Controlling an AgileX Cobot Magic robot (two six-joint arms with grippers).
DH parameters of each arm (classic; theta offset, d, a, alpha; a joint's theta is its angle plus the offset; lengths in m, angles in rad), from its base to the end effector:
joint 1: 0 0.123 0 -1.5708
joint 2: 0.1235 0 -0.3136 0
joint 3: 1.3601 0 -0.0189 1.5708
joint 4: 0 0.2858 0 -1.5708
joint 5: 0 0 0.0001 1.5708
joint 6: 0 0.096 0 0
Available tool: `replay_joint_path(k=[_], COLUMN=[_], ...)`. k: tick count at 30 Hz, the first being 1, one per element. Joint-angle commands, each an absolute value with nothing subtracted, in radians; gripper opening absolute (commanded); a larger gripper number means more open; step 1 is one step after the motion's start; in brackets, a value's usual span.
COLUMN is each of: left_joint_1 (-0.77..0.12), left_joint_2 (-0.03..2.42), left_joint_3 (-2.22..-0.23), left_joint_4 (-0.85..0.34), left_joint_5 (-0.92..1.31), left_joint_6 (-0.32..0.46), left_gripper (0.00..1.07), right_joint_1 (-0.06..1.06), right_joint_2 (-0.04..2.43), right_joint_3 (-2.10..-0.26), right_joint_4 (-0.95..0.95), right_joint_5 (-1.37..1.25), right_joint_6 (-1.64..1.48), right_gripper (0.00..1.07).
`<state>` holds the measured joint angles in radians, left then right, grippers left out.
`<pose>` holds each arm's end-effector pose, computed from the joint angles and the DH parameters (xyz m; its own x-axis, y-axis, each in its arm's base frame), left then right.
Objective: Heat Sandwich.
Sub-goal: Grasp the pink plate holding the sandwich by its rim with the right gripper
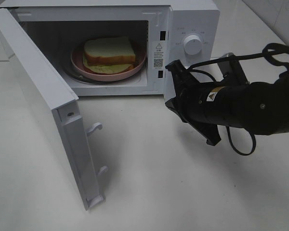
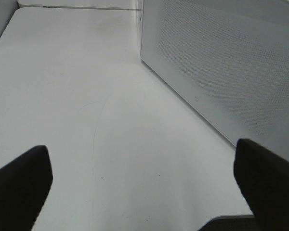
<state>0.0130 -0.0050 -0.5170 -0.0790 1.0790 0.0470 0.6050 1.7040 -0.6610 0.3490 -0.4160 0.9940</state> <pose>-0.0023 -0.0067 0.2958 -0.4510 0.0037 -0.8925 0.0534 0.9983 -0.0228 0.2875 0.1827 0.1530 -0.5628 0.7759 -0.2851 0.3062 0.5160 0.8000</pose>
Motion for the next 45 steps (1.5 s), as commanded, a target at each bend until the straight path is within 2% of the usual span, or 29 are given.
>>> replay_joint_path(k=[1,6,10,33,45], left_joint_1=[0.016,0.016,0.016,0.016,0.016], left_joint_2=[-0.01,-0.01,-0.01,-0.01,-0.01], left_joint_3=[-0.515,-0.515,-0.515,-0.515,-0.515], left_joint_4=[-0.081,-0.081,-0.081,-0.081,-0.081], left_joint_5=[1.07,1.07,1.07,1.07,1.07], left_joint_6=[0.048,0.048,0.048,0.048,0.048], left_gripper=[0.97,0.97,0.97,0.97,0.97], right_joint_1=[0.581,0.541,0.536,0.539,0.539], right_joint_2=[1.664,1.61,1.593,1.593,1.593], right_joint_3=[-0.667,-0.716,-0.762,-0.989,-1.04], right_joint_4=[0.231,0.061,0.026,0.124,0.124], right_joint_5=[-0.32,-0.118,0.032,0.608,0.759], right_joint_6=[0.938,0.865,0.765,-0.184,-0.662], right_gripper=[0.01,0.01,0.01,0.04,0.04])
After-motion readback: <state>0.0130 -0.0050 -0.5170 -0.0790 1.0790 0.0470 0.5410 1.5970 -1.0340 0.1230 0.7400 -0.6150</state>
